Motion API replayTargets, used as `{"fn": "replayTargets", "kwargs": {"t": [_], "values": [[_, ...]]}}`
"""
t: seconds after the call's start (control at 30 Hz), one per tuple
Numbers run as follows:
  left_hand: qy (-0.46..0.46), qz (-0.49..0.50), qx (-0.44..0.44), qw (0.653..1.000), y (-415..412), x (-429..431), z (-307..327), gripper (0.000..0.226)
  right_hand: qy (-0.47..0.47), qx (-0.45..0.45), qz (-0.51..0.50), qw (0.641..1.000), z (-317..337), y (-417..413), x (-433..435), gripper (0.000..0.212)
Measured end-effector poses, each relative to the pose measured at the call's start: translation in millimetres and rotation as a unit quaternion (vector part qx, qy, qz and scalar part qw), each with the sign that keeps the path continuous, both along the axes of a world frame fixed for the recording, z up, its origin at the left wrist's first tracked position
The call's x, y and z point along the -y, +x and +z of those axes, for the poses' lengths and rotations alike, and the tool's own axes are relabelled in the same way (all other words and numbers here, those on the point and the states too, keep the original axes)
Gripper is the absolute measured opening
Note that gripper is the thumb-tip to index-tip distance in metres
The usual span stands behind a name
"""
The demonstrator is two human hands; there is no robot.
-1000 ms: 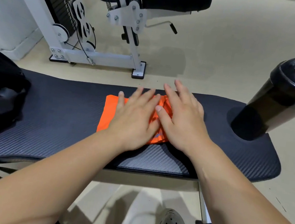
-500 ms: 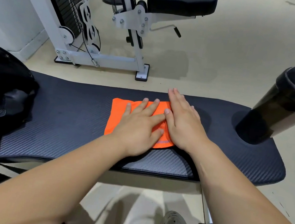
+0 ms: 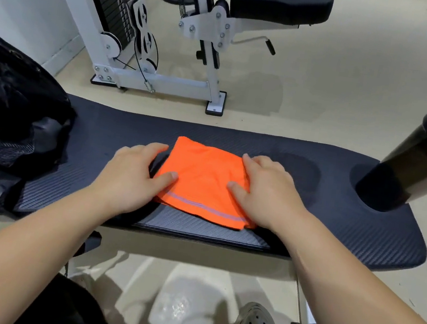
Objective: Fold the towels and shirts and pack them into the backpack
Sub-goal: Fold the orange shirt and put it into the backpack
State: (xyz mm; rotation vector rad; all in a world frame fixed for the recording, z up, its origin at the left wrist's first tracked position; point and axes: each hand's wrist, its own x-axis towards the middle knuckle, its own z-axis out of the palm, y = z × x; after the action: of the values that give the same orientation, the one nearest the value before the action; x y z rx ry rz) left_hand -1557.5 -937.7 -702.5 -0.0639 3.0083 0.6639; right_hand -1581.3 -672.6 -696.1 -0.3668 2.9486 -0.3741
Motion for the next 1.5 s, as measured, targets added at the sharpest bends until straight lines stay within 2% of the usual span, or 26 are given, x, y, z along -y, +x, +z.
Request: {"fn": "replayTargets", "kwargs": {"t": [0.1,0.27,0.33,0.5,0.6,0.7,0.77,0.93,1.13,1.2,1.33,1.5], "values": [[0.028,0.007,-0.002,1.0,-2.7,-3.5,-1.5,0.078,0.034,0.008,0.027,0.999,4.5,16.5,11.3,0.076],[0.05,0.009,-0.006,0.999,-10.0,-3.4,-4.2,0.077,0.014,0.008,0.02,1.0,7.0,9.8,6.6,0.064],[0.066,0.016,-0.003,0.998,-13.1,-4.9,0.1,0.078,0.027,-0.02,0.013,0.999,6.0,8.6,8.9,0.062],[0.1,0.006,0.009,0.995,-17.5,-3.7,6.3,0.071,0.0,-0.063,0.065,0.996,10.3,19.5,26.2,0.072],[0.072,-0.019,0.033,0.997,-17.0,-3.6,9.8,0.08,0.059,-0.037,0.059,0.996,4.4,28.7,34.4,0.079],[0.037,-0.091,0.09,0.991,-15.7,-0.9,12.2,0.091,0.102,-0.005,0.053,0.993,-12.4,29.3,36.4,0.088],[0.081,-0.102,0.111,0.985,-14.9,1.6,15.4,0.084,0.093,-0.003,0.05,0.994,-20.1,26.4,35.3,0.09],[0.255,-0.043,0.156,0.953,-12.1,-1.4,16.8,0.057,0.06,-0.002,0.058,0.996,-25.7,25.4,33.6,0.083],[0.289,-0.014,0.167,0.943,-16.2,0.3,15.9,0.038,0.057,0.012,0.064,0.996,-21.2,26.2,30.2,0.078],[0.278,-0.009,0.17,0.945,-15.5,-0.5,14.2,0.04,0.059,0.01,0.066,0.996,-21.6,25.9,29.8,0.078],[0.211,-0.033,0.185,0.959,-12.3,-3.8,16.5,0.057,0.056,0.014,0.072,0.996,-20.5,22.1,26.0,0.081],[0.226,-0.042,0.162,0.96,-8.3,-2.7,15.3,0.066,0.058,0.004,0.079,0.995,-20.4,21.1,21.6,0.086]]}}
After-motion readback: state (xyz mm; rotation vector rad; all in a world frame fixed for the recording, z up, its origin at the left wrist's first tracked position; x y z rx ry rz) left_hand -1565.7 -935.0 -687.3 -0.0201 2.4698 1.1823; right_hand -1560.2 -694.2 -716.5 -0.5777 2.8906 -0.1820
